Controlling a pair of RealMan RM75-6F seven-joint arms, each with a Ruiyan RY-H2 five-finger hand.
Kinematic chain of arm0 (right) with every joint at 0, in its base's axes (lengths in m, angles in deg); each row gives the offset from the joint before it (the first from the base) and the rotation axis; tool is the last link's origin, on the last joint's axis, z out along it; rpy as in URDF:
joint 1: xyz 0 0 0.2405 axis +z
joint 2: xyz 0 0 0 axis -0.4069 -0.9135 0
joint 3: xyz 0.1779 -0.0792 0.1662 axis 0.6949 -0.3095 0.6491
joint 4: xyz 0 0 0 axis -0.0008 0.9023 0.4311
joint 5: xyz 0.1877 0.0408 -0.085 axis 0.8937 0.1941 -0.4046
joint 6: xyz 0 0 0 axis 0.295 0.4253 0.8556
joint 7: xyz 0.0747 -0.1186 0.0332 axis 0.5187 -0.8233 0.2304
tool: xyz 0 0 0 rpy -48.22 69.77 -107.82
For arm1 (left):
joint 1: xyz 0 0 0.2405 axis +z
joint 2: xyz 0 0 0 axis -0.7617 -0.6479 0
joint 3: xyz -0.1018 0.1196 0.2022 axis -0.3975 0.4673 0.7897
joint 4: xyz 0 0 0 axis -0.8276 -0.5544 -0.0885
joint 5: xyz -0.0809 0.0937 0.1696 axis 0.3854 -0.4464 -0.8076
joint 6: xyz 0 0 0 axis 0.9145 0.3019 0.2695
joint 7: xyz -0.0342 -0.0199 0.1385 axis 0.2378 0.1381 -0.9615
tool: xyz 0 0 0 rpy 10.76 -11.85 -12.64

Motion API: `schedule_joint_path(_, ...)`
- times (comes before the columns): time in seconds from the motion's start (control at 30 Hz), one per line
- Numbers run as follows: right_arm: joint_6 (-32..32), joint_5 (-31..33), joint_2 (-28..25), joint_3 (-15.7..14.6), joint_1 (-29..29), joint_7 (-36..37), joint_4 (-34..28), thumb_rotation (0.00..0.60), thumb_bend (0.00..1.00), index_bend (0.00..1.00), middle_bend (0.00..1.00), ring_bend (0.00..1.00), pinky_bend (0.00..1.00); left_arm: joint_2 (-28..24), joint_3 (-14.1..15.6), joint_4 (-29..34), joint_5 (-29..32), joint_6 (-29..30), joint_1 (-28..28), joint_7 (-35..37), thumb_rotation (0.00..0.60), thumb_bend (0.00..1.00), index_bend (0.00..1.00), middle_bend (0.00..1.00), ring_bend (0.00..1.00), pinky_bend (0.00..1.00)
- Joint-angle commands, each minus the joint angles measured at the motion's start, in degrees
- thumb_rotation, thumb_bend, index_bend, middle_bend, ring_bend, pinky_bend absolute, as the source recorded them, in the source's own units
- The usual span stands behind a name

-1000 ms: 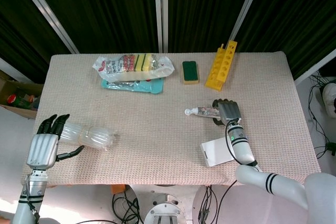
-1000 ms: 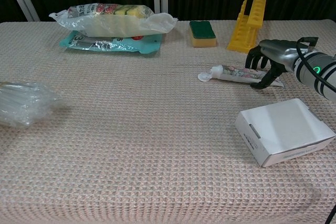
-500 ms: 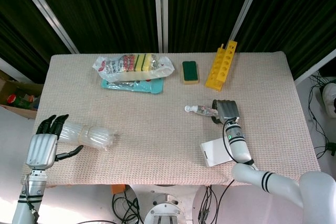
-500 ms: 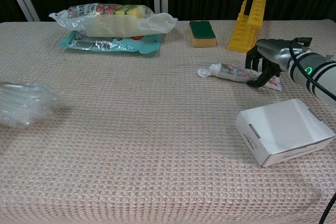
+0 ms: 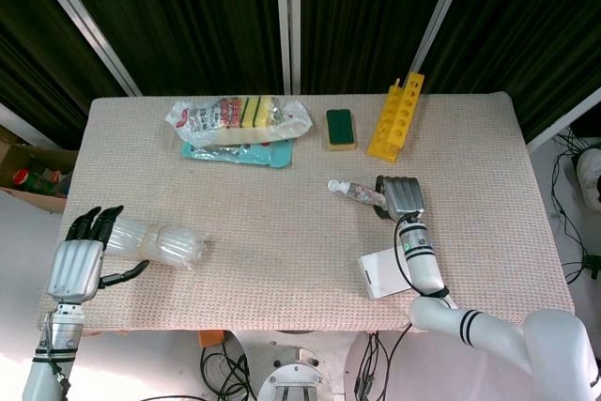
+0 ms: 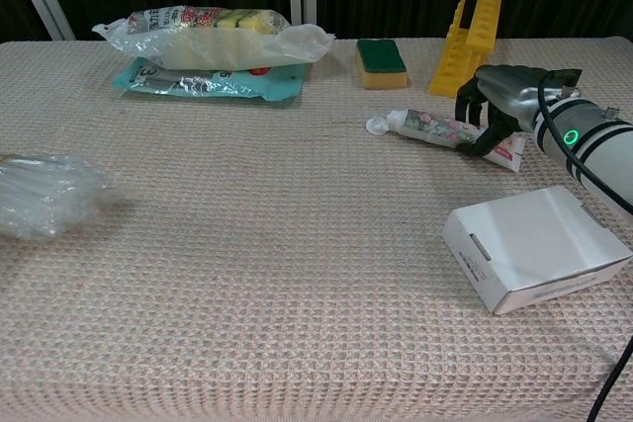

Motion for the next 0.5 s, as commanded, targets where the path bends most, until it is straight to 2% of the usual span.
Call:
schedule_joint_path(0.03, 0.4, -1.5, 0.9, -0.2, -0.3, 1.3, 1.5, 0.6, 0.48, 1.0, 0.9, 0.8, 0.92, 0.0, 0.0, 0.0, -0.1, 0.1, 0.1, 0.1, 0.045, 0.0, 0.1, 0.14, 0.1, 0.15)
schedule_joint_path(0.37, 2.3, -7.4, 1.9, -0.3, -1.6, 8.6, 4.1, 0.6, 0.49, 1.0, 0.95, 0.84, 0.95, 0.2, -0.2, -0.3, -0.4, 0.3, -0.1, 0.6, 0.044, 0.0, 0.1, 0.14, 0.1, 0.15)
schedule_joint_path(0.5, 6.6, -11.7, 2.1, 0.9, -2.8, 16.5, 4.3, 0.6, 0.49, 1.0, 0.95, 0.84, 0.95, 0.4, -0.8, -0.3, -1.5, 0.5, -0.8, 2.5, 0.044, 0.0, 0.1, 0.14, 0.1, 0.15)
